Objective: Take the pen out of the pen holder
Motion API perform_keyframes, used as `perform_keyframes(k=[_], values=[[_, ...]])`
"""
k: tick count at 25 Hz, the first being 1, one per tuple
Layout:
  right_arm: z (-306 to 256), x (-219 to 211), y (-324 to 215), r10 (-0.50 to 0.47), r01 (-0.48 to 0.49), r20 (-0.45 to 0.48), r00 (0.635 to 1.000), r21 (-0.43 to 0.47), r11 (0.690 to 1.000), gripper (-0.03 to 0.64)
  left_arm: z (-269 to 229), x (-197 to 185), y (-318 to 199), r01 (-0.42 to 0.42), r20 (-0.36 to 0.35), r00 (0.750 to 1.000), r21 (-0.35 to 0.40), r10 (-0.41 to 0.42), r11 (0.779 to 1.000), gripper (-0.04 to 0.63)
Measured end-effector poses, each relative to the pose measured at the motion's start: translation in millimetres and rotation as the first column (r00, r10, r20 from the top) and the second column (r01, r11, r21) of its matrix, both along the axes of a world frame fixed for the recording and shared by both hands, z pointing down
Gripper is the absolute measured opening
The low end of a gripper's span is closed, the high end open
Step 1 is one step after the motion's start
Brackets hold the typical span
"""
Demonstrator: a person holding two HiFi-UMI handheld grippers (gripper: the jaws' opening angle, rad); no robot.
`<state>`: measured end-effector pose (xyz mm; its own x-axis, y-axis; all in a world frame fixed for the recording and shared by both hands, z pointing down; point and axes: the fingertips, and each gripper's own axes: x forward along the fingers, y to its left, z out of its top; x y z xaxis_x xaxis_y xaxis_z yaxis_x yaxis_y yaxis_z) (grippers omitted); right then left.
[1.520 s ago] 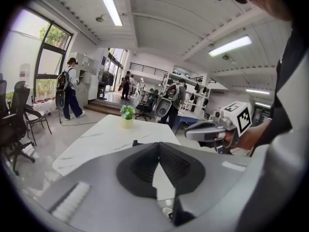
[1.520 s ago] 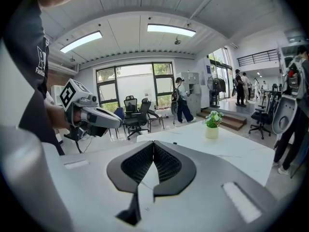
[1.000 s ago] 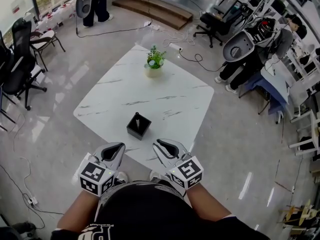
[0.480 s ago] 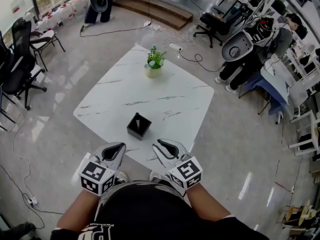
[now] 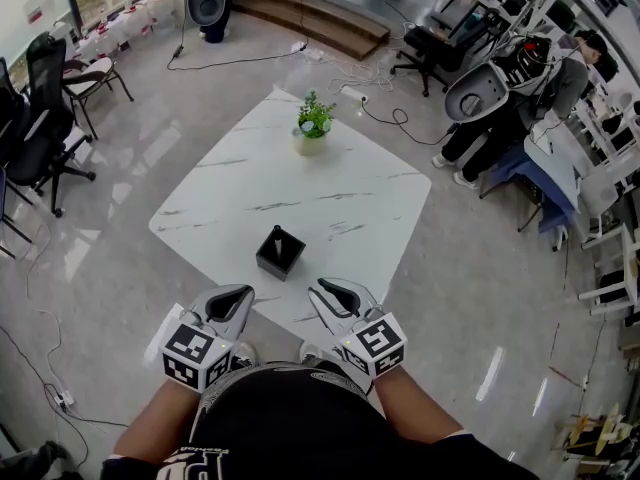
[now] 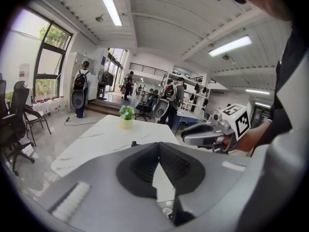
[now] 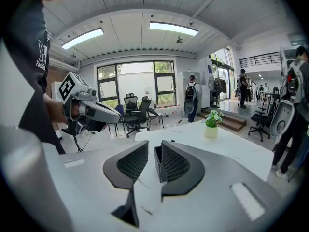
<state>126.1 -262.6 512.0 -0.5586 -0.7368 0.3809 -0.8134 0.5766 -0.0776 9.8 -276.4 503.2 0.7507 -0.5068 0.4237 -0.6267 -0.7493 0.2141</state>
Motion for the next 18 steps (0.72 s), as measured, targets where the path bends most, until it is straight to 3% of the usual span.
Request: perform_keyframes(k=[18], values=[[44, -12, -74, -0.03, 0.024, -0.082, 0.996, -0.077, 0.997, 0.066, 6, -9, 9, 0.029, 0.014, 0.999, -0.01, -0.029, 1.0, 0.057]])
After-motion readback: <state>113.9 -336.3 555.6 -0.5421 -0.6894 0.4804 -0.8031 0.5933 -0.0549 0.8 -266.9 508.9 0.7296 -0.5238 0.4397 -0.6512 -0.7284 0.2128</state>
